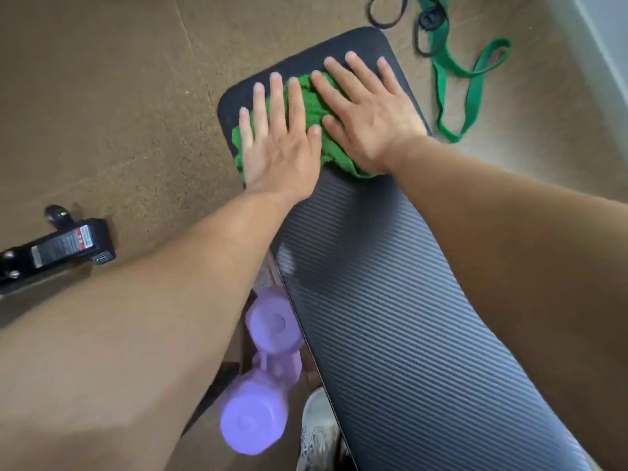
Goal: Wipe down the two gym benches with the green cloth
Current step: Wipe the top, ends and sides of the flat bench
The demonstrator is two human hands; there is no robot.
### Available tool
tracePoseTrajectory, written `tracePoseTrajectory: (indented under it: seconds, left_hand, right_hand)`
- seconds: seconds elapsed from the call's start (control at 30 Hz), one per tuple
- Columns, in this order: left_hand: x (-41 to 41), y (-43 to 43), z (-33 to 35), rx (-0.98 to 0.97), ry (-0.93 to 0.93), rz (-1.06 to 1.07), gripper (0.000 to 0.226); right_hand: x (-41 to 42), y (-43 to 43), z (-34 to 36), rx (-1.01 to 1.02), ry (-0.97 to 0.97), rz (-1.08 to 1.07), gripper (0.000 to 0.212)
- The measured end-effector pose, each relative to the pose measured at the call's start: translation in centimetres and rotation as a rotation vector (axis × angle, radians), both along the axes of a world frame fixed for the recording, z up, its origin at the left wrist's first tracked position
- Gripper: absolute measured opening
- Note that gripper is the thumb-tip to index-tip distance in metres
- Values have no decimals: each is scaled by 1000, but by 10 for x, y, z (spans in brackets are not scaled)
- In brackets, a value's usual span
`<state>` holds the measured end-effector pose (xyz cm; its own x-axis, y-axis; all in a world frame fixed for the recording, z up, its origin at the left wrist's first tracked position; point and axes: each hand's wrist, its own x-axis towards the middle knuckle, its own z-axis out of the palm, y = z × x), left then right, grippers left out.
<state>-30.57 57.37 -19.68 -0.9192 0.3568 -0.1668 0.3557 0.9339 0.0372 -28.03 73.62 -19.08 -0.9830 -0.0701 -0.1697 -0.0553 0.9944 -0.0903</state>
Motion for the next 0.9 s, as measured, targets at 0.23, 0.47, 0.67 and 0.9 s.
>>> tracePoseTrajectory:
  seconds: [0.23,0.47,0.67,0.9]
  left_hand:
    - [69,32,-1,46,16,-183,63]
    - [168,-52,16,-81,-179,-311,71]
    - [17,16,7,-27,-65,-222,62]
    - [-44,51,0,-4,-35,-214,59]
  right_hand:
    - [79,7,-2,-79,30,-280,60]
    - [199,-50,6,-128,-138,-112,65]
    - [52,-10,-7,-101,0,-295,62]
    - [-12,14,-10,-104,68,-363,63]
